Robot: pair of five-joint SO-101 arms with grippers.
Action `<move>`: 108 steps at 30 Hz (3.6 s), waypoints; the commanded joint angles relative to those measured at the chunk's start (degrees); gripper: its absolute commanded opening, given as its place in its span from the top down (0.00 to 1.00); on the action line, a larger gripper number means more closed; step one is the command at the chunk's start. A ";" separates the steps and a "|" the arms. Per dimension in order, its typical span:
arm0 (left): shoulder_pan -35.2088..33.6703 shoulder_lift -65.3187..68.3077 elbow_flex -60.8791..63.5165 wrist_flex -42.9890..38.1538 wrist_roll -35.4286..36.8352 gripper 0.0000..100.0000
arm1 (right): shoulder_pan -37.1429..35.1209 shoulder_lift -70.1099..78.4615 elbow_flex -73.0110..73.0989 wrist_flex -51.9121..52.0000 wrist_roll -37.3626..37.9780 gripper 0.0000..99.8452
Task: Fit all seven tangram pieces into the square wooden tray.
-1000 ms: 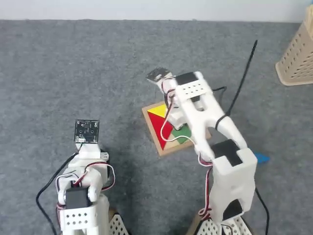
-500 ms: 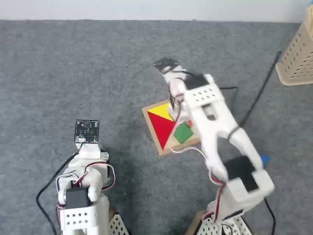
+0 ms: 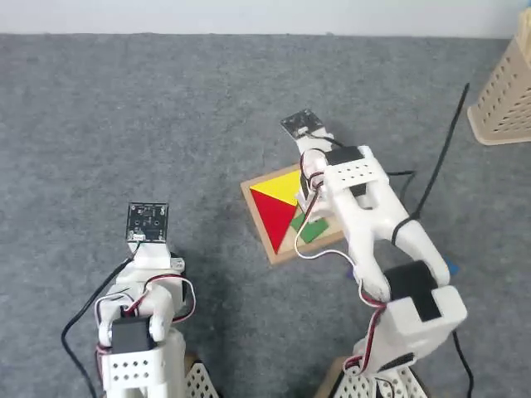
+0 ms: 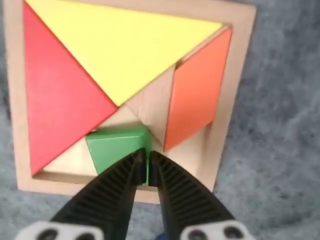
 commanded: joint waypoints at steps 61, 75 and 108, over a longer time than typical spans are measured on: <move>-0.26 -1.23 -1.10 0.35 0.44 0.99 | -6.99 -8.40 7.56 -9.80 2.11 0.99; -0.26 -1.23 -1.10 0.35 0.44 0.99 | -3.65 -11.38 16.53 -8.48 3.08 0.99; -0.26 -1.23 -1.10 0.35 0.44 0.99 | 16.04 -27.12 12.84 18.07 5.63 0.96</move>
